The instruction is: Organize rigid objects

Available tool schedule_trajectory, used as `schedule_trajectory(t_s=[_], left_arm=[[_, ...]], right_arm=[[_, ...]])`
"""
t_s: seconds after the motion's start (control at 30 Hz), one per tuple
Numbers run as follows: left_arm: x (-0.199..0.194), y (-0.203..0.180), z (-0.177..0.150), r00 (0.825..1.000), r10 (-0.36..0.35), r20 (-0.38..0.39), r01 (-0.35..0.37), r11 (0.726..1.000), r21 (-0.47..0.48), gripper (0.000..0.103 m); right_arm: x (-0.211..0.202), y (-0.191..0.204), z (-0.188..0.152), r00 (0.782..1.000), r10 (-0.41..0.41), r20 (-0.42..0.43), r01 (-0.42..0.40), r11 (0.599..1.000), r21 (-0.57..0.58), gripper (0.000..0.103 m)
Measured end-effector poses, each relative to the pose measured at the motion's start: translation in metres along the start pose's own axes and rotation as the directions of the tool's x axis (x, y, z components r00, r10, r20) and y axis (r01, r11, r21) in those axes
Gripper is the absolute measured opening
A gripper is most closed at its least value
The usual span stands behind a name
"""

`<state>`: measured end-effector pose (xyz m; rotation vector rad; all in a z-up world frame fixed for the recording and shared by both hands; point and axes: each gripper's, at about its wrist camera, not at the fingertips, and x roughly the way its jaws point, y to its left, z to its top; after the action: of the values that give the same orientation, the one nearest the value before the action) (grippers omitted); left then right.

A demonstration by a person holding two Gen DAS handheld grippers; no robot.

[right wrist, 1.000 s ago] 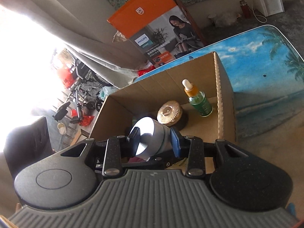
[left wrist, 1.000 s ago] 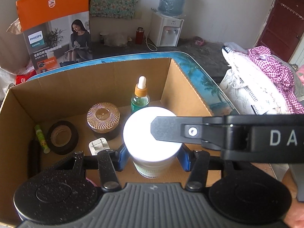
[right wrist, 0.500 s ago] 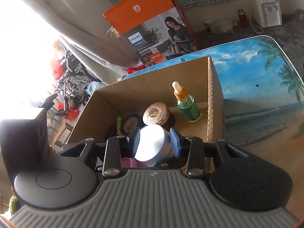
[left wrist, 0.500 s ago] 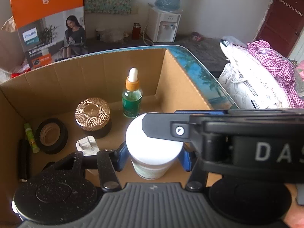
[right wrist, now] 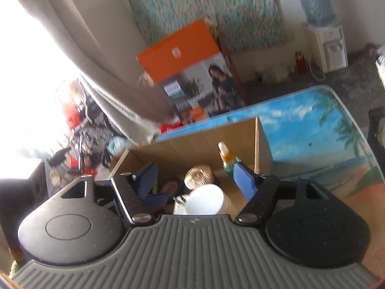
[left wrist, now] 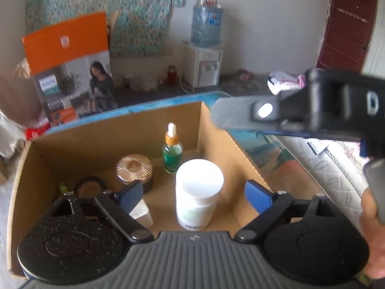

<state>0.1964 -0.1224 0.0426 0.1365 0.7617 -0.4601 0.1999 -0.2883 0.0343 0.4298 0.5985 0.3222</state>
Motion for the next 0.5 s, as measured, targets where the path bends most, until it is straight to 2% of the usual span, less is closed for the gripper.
schedule_trajectory(t_s=[0.2,0.27,0.4,0.5], left_arm=[[-0.051,-0.001,-0.011,0.997,-0.007,0.082,0.008,1.000,-0.010,0.103],[-0.067,0.000,-0.016,0.995,-0.003,0.104,0.003,1.000,-0.004,0.103],[-0.091,0.001,-0.023,0.990,0.052,0.131,-0.051,0.999,-0.014,0.103],[-0.100,0.000,-0.027,0.987,0.110,0.117,-0.109,0.994,-0.014,0.103]], right_arm=[[-0.046,0.016,-0.006,0.996,0.022,0.088,-0.022,1.000,-0.002,0.086],[-0.060,0.023,-0.010,0.995,0.015,0.102,-0.014,1.000,-0.009,0.088],[-0.082,0.036,-0.020,0.992,-0.006,0.124,0.009,1.000,-0.028,0.097],[-0.094,0.045,-0.028,0.991,-0.028,0.132,0.033,0.999,-0.039,0.102]])
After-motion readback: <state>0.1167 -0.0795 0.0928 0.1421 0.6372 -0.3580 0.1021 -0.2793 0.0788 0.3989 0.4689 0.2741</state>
